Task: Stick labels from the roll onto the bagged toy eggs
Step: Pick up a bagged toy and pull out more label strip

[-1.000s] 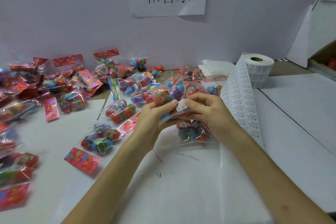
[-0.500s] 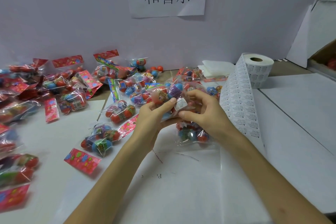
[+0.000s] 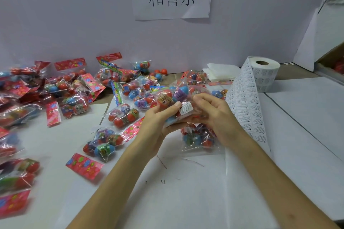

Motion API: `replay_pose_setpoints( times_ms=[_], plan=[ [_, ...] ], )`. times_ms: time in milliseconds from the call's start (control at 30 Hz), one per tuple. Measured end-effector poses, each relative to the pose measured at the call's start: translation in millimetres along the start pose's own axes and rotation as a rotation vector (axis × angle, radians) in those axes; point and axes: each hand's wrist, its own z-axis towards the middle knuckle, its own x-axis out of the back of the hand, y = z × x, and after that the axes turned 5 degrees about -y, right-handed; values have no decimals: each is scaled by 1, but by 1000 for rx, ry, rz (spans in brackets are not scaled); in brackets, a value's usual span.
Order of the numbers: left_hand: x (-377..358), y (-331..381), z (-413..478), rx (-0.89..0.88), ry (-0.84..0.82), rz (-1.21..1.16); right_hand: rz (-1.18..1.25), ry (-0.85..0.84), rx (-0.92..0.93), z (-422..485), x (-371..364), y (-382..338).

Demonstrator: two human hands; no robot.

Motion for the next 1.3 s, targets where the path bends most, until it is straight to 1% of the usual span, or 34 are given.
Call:
replay_pose_setpoints(
  times_ms=[100, 267, 333, 633, 800, 900, 1033, 1100, 1200, 1300],
  plan=[
    [2, -1, 1, 5, -28, 63, -127, 43, 43, -1, -1, -2],
    [1, -3, -1, 81, -142, 250, -132, 45, 108, -3, -1, -6],
    [1, -4, -2, 88, -154, 292, -148, 73, 130, -3, 0, -4],
    [-6, -5, -2, 47, -123, 206, -218, 160, 146, 0, 3, -2],
    [-8, -2, -3, 45, -78, 261, -232, 164, 165, -1, 5, -1],
    [-9, -2, -4, 24, -48, 257, -226, 154, 143, -1, 4, -2],
    [-10, 0, -3, 15, -5, 228, -137, 110, 102, -1, 4, -2],
    [-9, 0, -2, 24, 17, 242, -104, 87, 79, -1, 4, -2],
    [-6, -1, -2, -15, 52, 298, -76, 65, 48, -1, 5, -5],
    [-6, -1, -2, -18, 14, 351, -34, 51, 39, -1, 6, -5]
  ],
)
